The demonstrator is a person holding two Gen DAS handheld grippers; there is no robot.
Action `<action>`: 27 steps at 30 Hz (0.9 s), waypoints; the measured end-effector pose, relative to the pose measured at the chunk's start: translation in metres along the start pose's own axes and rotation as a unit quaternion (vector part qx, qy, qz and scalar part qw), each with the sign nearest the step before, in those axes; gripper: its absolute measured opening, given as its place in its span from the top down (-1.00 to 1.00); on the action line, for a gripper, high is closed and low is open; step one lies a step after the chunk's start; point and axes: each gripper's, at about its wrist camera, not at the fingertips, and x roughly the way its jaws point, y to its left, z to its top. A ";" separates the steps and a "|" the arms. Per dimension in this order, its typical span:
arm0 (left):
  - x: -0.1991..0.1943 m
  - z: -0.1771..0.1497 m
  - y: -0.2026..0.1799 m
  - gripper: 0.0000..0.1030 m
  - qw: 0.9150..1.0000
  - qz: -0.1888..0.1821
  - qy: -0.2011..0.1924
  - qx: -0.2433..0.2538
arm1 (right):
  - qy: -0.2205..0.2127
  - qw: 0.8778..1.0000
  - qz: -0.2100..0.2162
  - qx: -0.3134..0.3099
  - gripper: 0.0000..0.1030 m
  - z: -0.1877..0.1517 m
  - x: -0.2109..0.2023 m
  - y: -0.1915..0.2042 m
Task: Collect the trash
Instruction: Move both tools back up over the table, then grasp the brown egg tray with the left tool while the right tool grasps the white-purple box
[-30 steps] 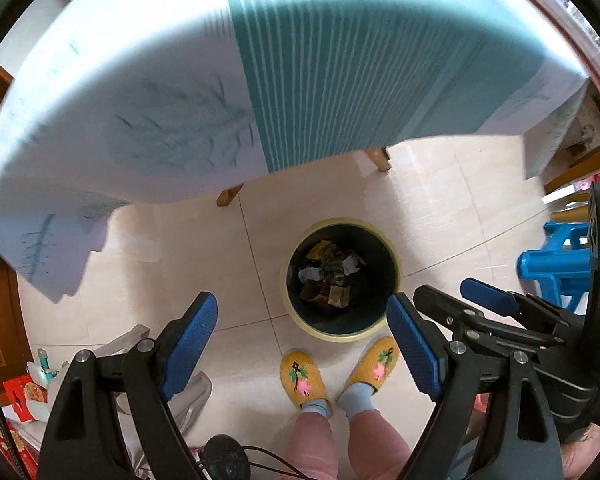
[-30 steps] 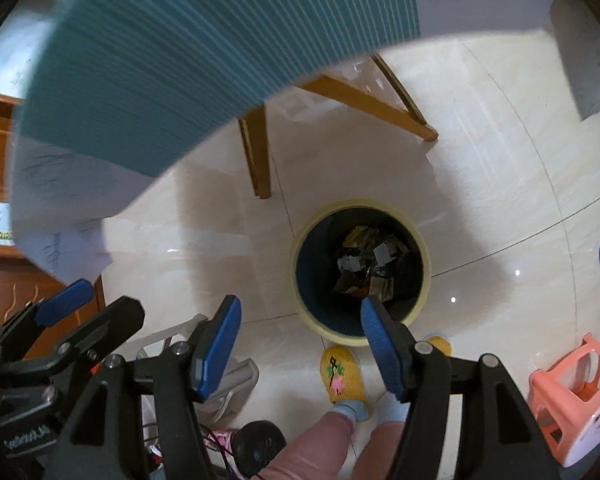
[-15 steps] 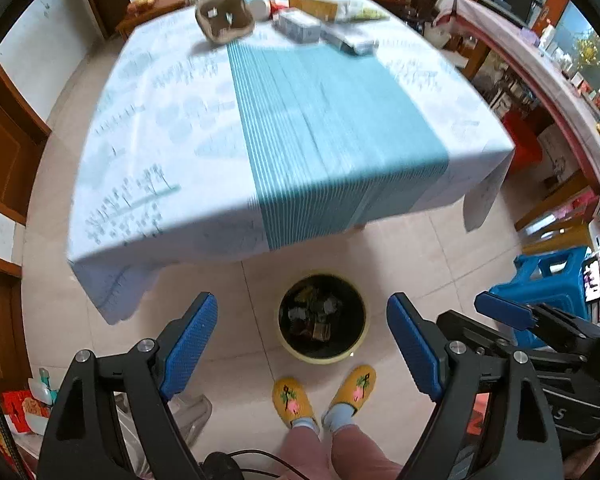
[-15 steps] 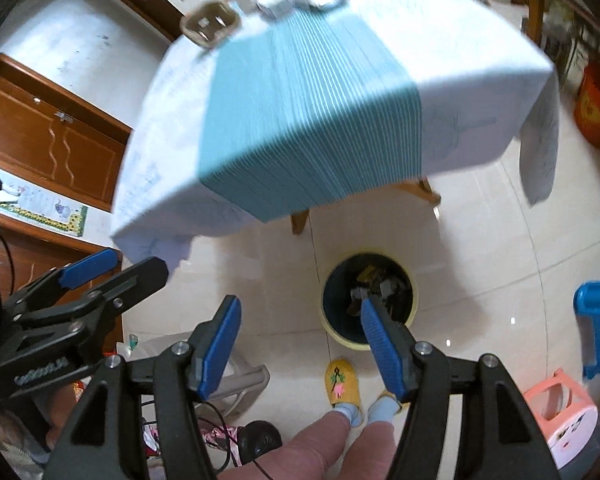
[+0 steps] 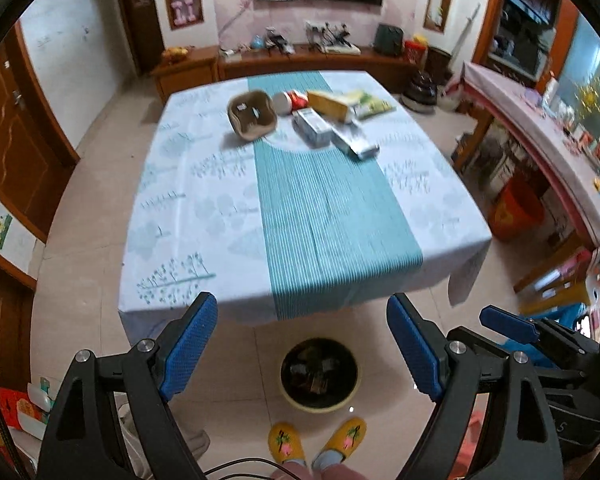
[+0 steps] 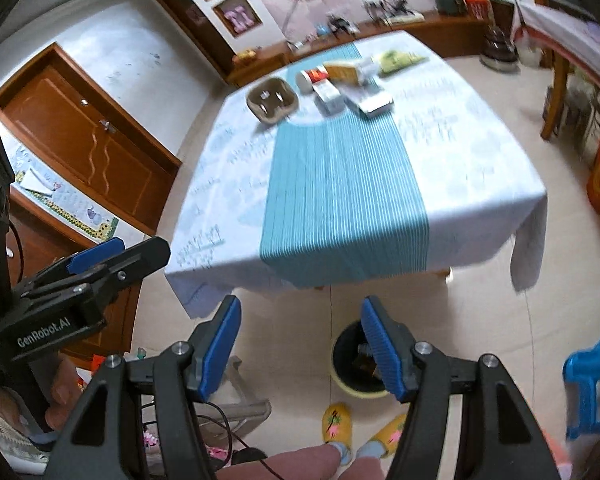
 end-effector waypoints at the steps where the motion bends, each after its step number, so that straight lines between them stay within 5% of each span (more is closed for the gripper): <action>1: -0.004 0.003 -0.001 -0.66 1.000 0.003 -0.004 -0.003 | -0.006 1.000 0.002 -0.008 -0.22 0.006 -0.004 0.001; 15: -0.011 0.061 0.030 -0.65 0.997 0.057 -0.048 -0.027 | -0.044 0.997 0.010 -0.059 -0.22 0.073 0.003 0.014; 27: 0.112 0.176 0.107 -0.65 1.000 -0.005 0.011 -0.020 | -0.053 0.997 -0.034 -0.035 -0.21 0.165 0.076 0.025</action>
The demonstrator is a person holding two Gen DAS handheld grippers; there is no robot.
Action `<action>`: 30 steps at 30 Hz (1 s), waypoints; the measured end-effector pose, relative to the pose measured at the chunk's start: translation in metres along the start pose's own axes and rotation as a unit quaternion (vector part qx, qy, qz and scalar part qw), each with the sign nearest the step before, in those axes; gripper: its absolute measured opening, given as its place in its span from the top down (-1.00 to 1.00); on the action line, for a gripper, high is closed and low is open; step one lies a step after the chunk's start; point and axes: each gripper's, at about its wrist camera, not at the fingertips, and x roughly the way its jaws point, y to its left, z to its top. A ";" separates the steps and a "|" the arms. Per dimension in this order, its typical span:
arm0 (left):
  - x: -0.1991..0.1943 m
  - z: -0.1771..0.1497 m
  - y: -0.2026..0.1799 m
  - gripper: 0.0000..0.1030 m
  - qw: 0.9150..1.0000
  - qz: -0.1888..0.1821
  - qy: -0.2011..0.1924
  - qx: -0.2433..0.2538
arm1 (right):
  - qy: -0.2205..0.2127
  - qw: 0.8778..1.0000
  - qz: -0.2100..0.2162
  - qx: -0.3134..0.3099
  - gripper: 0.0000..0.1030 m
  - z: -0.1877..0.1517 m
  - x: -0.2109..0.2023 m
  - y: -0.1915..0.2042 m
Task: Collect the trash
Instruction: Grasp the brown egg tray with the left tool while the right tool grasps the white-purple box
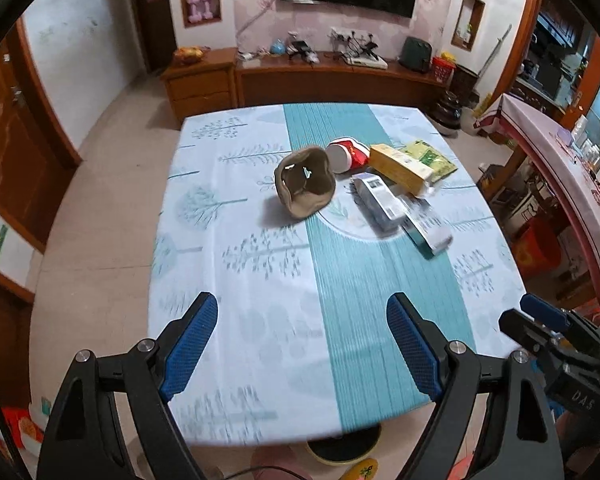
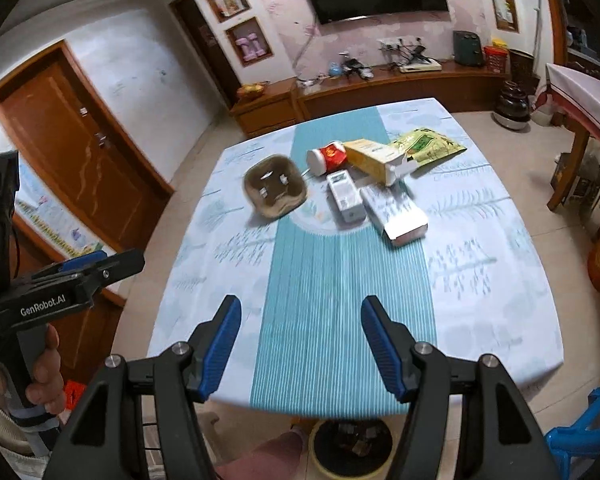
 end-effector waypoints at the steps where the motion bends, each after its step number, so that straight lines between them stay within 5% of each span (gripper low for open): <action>1: 0.014 0.011 0.006 -0.65 1.000 -0.004 0.007 0.004 | 0.003 1.000 -0.007 0.008 -0.21 0.010 0.012 0.000; 14: 0.190 0.105 0.047 -0.65 0.996 -0.041 0.081 0.009 | 0.059 0.993 -0.088 0.055 -0.19 0.109 0.182 -0.023; 21: 0.234 0.119 0.047 -0.63 0.994 -0.056 0.097 0.002 | 0.079 0.989 -0.113 0.049 -0.18 0.127 0.233 -0.029; 30: 0.260 0.126 0.048 -0.15 0.990 -0.073 0.121 -0.006 | 0.107 0.988 -0.103 0.040 0.00 0.126 0.259 -0.026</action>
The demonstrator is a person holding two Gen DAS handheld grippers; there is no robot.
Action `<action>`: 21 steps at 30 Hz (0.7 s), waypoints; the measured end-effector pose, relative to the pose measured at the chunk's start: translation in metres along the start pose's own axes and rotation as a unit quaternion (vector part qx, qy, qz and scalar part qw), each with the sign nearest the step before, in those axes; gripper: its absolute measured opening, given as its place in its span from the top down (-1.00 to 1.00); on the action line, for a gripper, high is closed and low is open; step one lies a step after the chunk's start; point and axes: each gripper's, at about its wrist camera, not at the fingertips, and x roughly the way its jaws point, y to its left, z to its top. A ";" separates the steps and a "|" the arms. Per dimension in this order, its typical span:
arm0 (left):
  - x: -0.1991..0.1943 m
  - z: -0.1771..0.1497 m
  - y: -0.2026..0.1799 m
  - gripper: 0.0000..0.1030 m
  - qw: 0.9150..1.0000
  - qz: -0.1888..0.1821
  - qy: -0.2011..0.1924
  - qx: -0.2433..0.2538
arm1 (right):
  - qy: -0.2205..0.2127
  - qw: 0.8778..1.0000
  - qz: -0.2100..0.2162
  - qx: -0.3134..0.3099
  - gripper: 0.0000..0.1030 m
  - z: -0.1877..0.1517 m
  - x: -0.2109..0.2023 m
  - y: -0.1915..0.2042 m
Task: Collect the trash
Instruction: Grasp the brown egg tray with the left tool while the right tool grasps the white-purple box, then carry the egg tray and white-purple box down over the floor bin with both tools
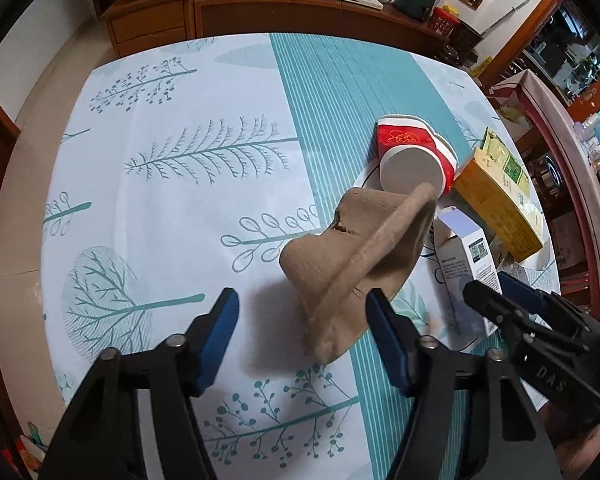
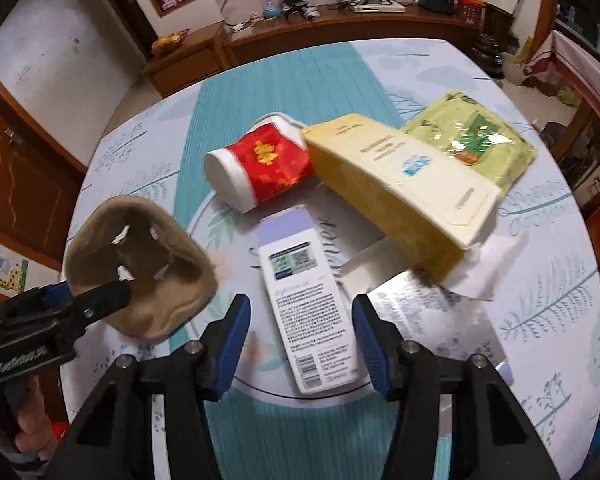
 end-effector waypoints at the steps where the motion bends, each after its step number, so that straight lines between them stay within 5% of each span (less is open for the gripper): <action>1: 0.001 0.001 0.000 -0.09 1.000 -0.001 0.002 0.001 | 0.001 1.000 0.004 -0.002 0.01 0.000 0.001 0.002; 5: 0.007 0.003 0.001 0.13 1.000 -0.003 0.009 0.000 | 0.013 1.000 -0.003 -0.013 0.06 -0.001 0.010 0.010; 9: 0.012 0.002 -0.002 0.73 1.000 -0.008 0.018 0.004 | 0.017 1.000 -0.003 -0.009 0.27 0.000 0.019 0.012; 21: -0.026 -0.026 -0.015 0.78 0.999 0.013 -0.005 0.039 | -0.006 0.999 0.031 0.026 0.31 -0.038 -0.017 0.007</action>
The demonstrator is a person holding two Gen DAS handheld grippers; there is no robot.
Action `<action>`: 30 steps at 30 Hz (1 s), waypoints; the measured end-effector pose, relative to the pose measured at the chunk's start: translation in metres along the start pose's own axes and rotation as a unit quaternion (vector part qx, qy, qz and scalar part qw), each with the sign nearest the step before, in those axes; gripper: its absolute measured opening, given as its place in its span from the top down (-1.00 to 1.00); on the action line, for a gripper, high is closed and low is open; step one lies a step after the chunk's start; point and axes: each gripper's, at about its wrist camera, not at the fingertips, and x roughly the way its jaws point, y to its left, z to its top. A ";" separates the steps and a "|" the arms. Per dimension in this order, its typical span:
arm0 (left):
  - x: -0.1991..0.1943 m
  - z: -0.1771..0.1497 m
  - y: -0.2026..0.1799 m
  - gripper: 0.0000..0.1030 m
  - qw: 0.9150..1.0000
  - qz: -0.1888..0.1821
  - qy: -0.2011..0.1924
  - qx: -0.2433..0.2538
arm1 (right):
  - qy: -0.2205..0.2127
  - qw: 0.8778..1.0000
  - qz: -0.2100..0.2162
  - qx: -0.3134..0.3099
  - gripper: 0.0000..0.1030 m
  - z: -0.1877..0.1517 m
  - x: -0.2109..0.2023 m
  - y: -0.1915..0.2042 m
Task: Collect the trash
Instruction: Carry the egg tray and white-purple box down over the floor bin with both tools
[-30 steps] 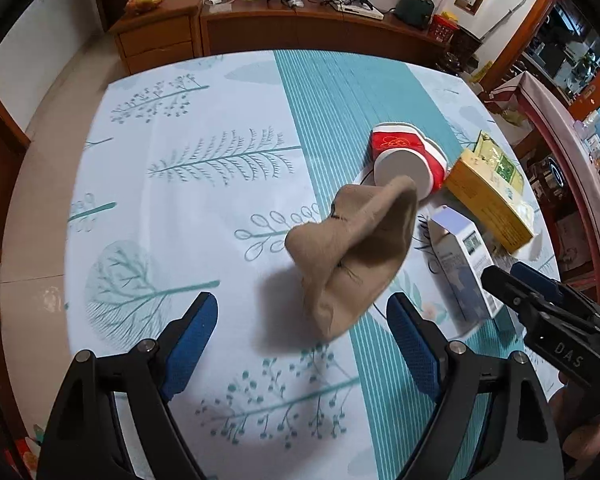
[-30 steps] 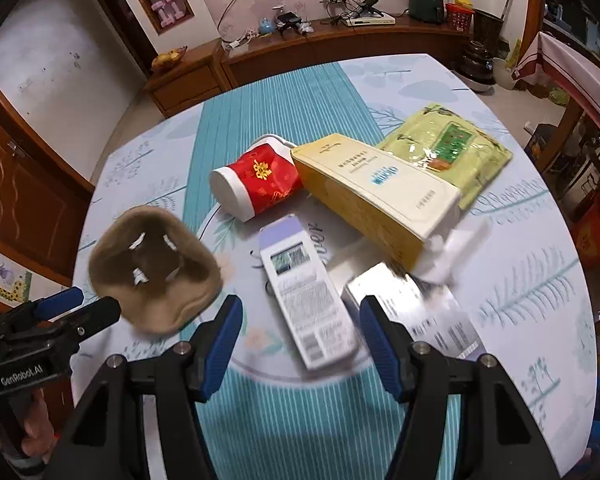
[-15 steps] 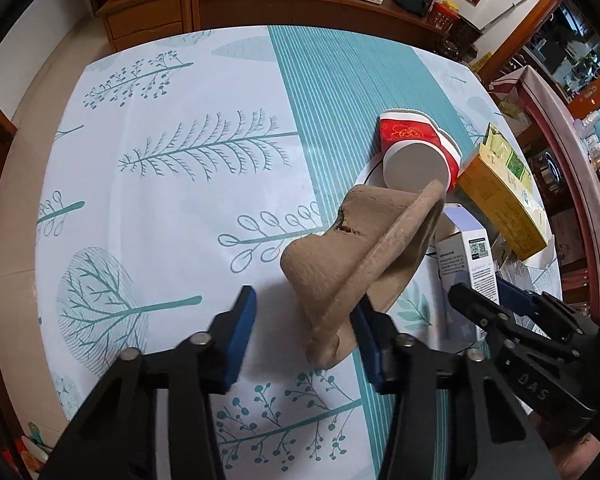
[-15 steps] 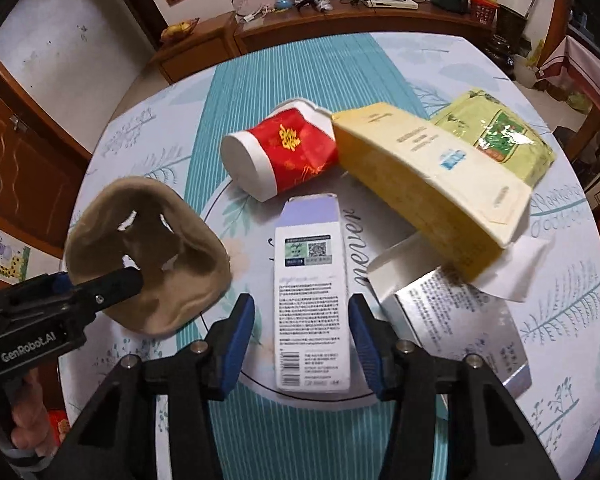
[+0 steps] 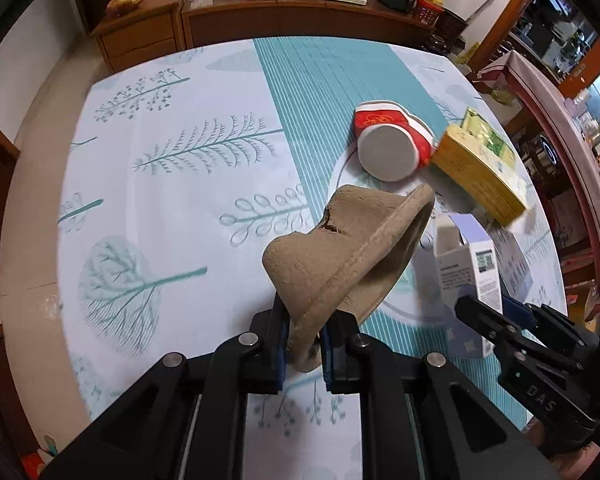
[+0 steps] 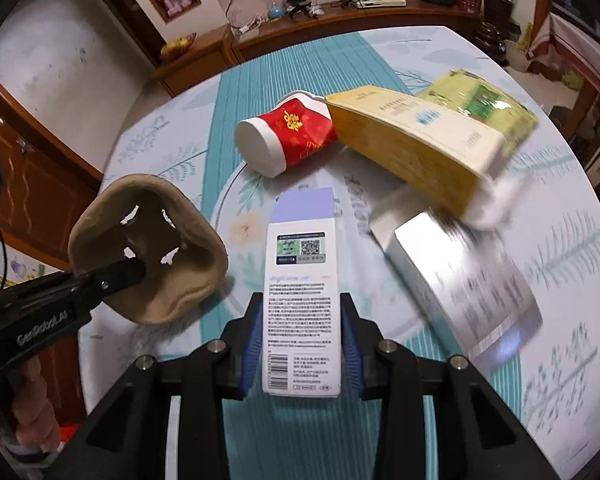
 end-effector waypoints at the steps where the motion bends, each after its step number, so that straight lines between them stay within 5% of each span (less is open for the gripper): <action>1: -0.006 -0.006 -0.001 0.78 1.000 0.003 -0.001 0.002 | -0.002 1.000 0.005 0.003 0.31 -0.006 -0.006 -0.001; 12: -0.077 -0.095 -0.042 0.78 1.000 0.024 -0.018 0.009 | -0.030 0.997 0.064 0.006 0.31 -0.089 -0.088 -0.024; 30: -0.167 -0.295 -0.198 0.78 0.999 0.031 -0.038 -0.007 | -0.030 0.989 0.130 -0.064 0.31 -0.255 -0.228 -0.113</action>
